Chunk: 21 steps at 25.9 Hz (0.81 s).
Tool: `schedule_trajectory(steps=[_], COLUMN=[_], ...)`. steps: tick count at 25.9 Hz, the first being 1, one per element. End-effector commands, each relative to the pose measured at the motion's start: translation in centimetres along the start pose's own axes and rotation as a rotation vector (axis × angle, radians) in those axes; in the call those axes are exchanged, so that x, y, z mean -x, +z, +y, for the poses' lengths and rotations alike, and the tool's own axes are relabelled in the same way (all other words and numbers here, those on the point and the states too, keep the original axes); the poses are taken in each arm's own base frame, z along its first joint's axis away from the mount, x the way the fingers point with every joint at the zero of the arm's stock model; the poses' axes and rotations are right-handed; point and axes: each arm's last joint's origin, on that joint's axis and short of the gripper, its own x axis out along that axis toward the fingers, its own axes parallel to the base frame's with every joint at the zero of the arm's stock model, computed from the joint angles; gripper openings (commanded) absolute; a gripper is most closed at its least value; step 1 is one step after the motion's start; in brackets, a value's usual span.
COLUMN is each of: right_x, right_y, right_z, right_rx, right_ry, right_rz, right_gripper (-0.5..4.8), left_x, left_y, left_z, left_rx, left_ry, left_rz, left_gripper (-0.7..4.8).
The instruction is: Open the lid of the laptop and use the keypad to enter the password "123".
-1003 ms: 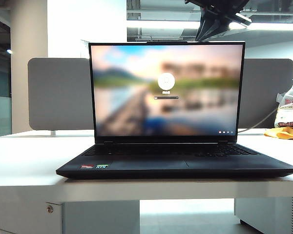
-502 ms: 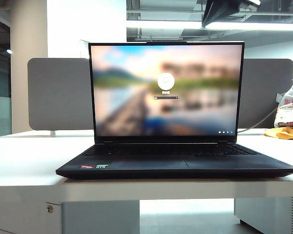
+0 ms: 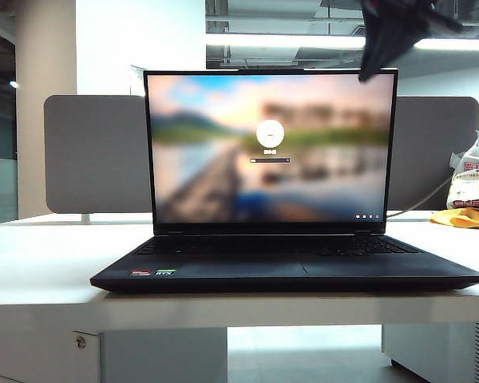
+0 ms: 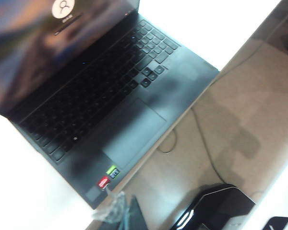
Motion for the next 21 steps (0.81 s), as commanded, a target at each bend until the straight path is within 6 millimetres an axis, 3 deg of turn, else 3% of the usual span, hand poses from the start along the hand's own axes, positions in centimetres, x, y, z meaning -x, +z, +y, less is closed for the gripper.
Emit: schedule_trajectory(steps=[1,11,21], right_x=[-0.7,-4.3,-6.6], right_y=[-1.3,-4.7,-5.6], right_z=[-0.1,-0.8,-1.4], right_rx=[-0.009,-0.059,-0.06], right_ry=[0.01,0.03,0.019], right_rz=[0.019,0.048,0.049], right_gripper=[-0.02,-0.02,-0.02], left_x=[0.1,0.1,0.1], left_y=[0.1,0.0,0.2], left_z=[-0.1,-0.1,-0.2], left_rx=[-0.001,0.003,0.006], left_ry=[-0.017,-0.022,-0.08], left_rz=[-0.013,-0.007,-0.025], left_gripper=[-0.05,-0.05,-0.04])
